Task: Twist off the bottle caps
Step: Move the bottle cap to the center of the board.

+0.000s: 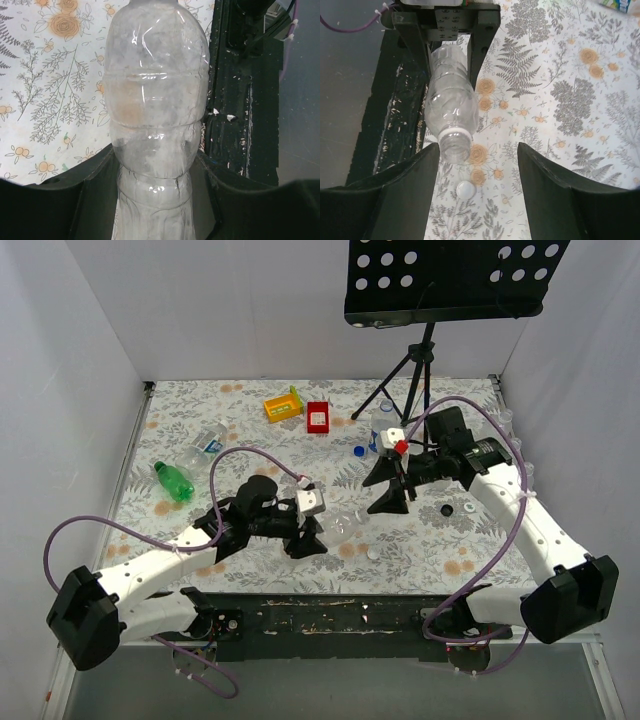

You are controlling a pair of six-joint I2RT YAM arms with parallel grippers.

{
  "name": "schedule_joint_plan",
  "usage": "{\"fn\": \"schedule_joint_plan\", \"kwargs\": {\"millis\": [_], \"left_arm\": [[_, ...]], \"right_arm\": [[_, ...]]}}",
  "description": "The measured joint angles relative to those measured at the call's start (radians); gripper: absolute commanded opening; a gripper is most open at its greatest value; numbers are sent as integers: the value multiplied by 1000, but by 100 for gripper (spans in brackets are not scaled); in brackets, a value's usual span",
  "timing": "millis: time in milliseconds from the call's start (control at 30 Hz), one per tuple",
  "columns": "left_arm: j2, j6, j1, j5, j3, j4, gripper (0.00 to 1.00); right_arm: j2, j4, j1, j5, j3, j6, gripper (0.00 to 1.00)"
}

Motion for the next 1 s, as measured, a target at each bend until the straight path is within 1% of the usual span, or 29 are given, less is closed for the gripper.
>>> {"fn": "schedule_joint_plan", "kwargs": {"millis": [167,300,367,400,467,533,567,633,733,867,1000], "left_arm": [[-9,3,-1,-46,-29,7,15],[-29,0,-1,-123,-61,32,15],[-66,-4,-1,-164,-93,53,15],[-90,-6,0,-185,-109,60,15],[-137,-10,-1,-220,-128,69,16],[-181,-16,-1,-251,-143,92,16],[-203,-18,-1,-272,-151,116,16],[-236,-24,-1,-309,-166,148,16],[-264,-37,0,-357,-183,183,16],[-318,-51,0,-433,-209,203,17],[-396,-51,-1,-496,-230,208,17]], "right_arm": [[-47,95,-60,-37,-110,123,70],[-80,132,-123,-51,-179,163,68],[-87,103,-150,-51,-200,92,67],[-87,74,-156,-45,-209,35,64],[-87,13,-159,-23,-243,-104,62],[-87,-37,-158,14,-304,-227,58],[-87,-49,-149,45,-347,-281,56],[-84,-55,-121,113,-408,-334,53],[-73,-14,-34,212,-466,-354,47],[-26,75,79,327,-495,-354,38],[44,140,130,399,-497,-345,37]]}}
